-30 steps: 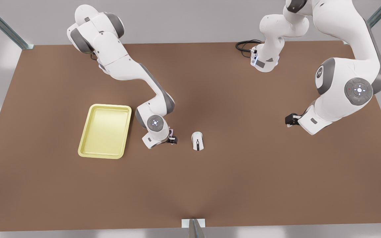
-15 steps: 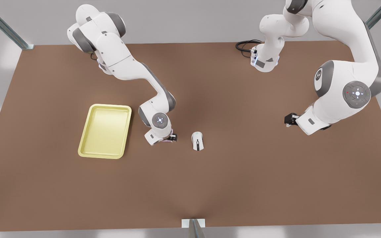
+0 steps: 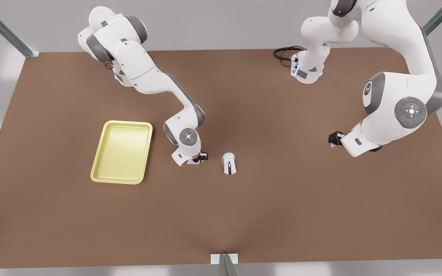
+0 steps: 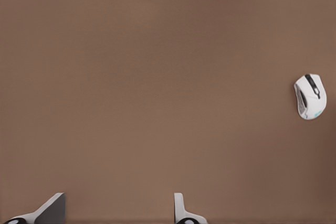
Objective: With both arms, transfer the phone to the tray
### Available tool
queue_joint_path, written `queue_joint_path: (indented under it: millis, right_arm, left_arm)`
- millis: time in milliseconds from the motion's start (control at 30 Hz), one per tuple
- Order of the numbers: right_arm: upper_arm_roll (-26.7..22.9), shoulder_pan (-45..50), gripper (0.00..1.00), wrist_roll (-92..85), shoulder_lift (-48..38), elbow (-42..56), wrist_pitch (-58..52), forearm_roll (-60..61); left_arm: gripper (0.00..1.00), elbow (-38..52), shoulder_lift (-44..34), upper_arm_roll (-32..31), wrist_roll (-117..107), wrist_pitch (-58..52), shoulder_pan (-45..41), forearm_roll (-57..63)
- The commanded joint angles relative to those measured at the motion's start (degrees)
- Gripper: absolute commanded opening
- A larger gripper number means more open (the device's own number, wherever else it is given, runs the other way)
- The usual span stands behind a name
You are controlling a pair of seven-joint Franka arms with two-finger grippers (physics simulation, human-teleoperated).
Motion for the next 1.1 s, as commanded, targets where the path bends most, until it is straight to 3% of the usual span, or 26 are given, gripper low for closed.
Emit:
queue_joint_path:
  millis: [0,267,333,567,867,967,1067]
  right_arm:
    - [0.0,-0.1,1.0,-0.9,0.1,0.0,1.3,0.0]
    - [0.1,-0.2,0.93,-0.8,0.9,0.2,1.5,0.3]
    - [0.1,-0.3,0.84,-0.8,0.9,0.2,1.5,0.4]
    - [0.1,-0.5,0.72,-1.2,0.8,0.3,1.3,0.3]
    - [0.1,-2.3,0.7,-4.8,-2.5,-1.2,-0.1,0.9]
    - [0.1,-5.5,0.7,-12.0,-7.1,-4.3,-4.1,1.2]
    - [-0.4,-14.5,0.7,-28.1,-15.1,-12.7,-7.7,1.2]
  left_arm:
    - [1.0,0.0,0.0,0.0,1.5,0.1,0.0,0.1]
    - [1.0,0.0,0.3,0.1,1.5,0.3,0.0,0.1]
    - [1.0,0.0,0.3,0.1,1.5,0.3,0.0,0.1]
    - [1.0,0.1,0.4,0.1,1.5,0.3,0.0,0.1]
    - [1.0,0.2,0.4,0.1,1.5,0.2,0.0,0.1]
    - [1.0,0.2,0.4,0.1,1.5,0.2,0.0,0.1]
    - [1.0,0.2,0.4,0.0,1.5,0.2,0.0,0.1]
